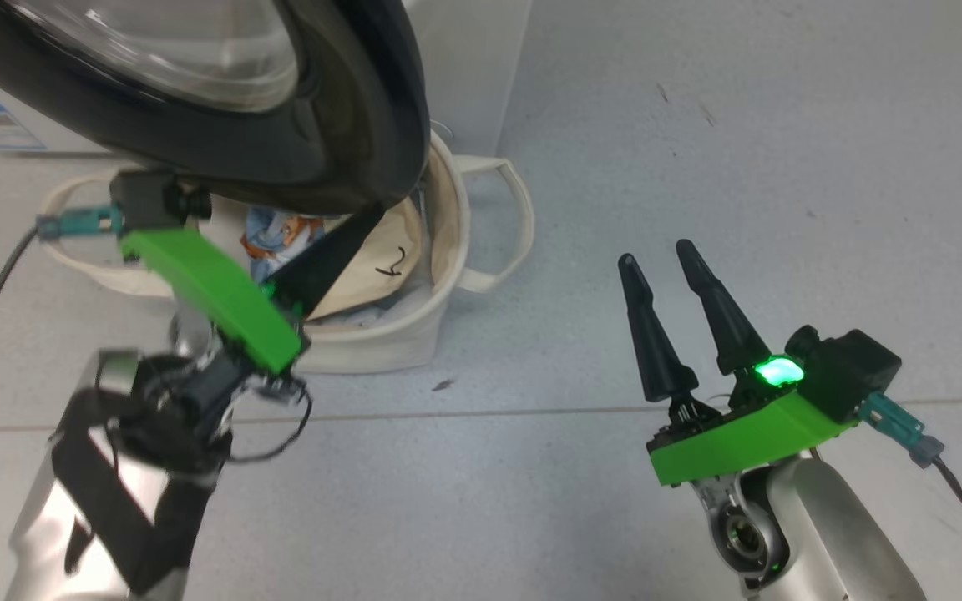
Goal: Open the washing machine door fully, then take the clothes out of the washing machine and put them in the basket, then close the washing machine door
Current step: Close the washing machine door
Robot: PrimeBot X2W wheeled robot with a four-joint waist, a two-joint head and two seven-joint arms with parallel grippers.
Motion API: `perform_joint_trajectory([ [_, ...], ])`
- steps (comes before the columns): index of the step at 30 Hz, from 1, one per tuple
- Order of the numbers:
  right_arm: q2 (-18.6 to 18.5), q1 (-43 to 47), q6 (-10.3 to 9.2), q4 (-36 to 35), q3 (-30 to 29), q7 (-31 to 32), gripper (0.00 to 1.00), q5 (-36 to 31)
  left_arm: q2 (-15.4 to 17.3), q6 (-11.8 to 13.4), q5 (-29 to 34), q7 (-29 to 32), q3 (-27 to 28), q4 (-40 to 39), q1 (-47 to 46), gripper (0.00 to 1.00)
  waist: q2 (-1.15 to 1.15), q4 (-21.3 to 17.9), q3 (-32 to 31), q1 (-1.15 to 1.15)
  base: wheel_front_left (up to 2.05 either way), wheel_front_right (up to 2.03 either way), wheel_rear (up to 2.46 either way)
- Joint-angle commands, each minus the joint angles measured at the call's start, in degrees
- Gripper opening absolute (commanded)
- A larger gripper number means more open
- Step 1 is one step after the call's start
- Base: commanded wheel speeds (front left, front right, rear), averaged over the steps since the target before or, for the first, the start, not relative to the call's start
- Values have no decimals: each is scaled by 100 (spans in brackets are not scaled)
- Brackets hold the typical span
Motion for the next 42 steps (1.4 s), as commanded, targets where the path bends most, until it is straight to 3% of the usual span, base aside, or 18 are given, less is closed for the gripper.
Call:
perform_joint_trajectory([
  [1, 66, -15, 6, -202, 77, -70, 100, -22, 253, -38, 185, -76, 140, -250, 22, 0, 0, 86, -102, 0, 0, 0, 0],
  [5, 66, 34, 6, -210, 81, -70, 100, -96, 602, -15, 1187, -624, -85, -517, 492, 0, 0, 241, -366, 0, 0, 0, 0],
  [9, 66, 97, 6, -189, 82, -70, 100, -191, 774, 173, 2177, -1504, -154, -739, 929, 0, 0, 439, -633, 0, 0, 0, 0],
  [14, 66, 209, 6, -138, 139, -70, 100, -311, 1129, 822, 3921, -2776, -374, -755, 1387, 0, 0, 673, -908, 0, 0, 0, 0],
  [18, 66, 317, 6, -87, 149, -70, 100, -373, 1107, 1196, 4482, -3517, -447, -803, 1827, 0, 0, 817, -1094, 0, 0, 0, 0],
  [23, 66, 465, 6, -35, 158, -70, 100, -427, 994, 1655, 4765, -4027, -422, -915, 2364, 1, 0, 959, -1273, 0, 0, 0, 0],
  [25, 66, 517, 6, -20, 164, -70, 100, -420, 907, 1773, 4756, -4132, -412, -951, 2552, 12, 0, 1009, -1323, 0, 0, 0, 0],
  [27, 66, 559, 6, -14, 183, -70, 100, -409, 820, 1867, 4731, -4253, -388, -988, 2698, 16, 0, 1055, -1360, 0, 0, 0, 0],
  [29, 66, 606, 6, 12, 233, -70, 100, -410, 727, 1958, 4727, -4421, -358, -1007, 2856, 61, 0, 1111, -1409, 0, 0, 0, 0],
  [30, 66, 621, 6, 25, 242, -70, 100, -412, 709, 1969, 4752, -4466, -374, -997, 2894, 65, 0, 1128, -1431, 0, 0, 0, 0],
  [32, 66, 654, 6, 48, 238, -70, 100, -411, 668, 1980, 4810, -4550, -407, -965, 2956, 95, 0, 1168, -1478, 0, 0, 0, 0],
  [33, 66, 669, 6, 57, 228, -70, 100, -410, 649, 1986, 4841, -4569, -445, -904, 2993, 100, 0, 1188, -1496, 0, 0, 0, 0],
  [42, 67, 692, 6, 62, 239, -70, 100, -382, 593, 2142, 5220, -4687, -573, -622, 3046, 100, 0, 1220, -1552, 0, 0, 0, 0],
])
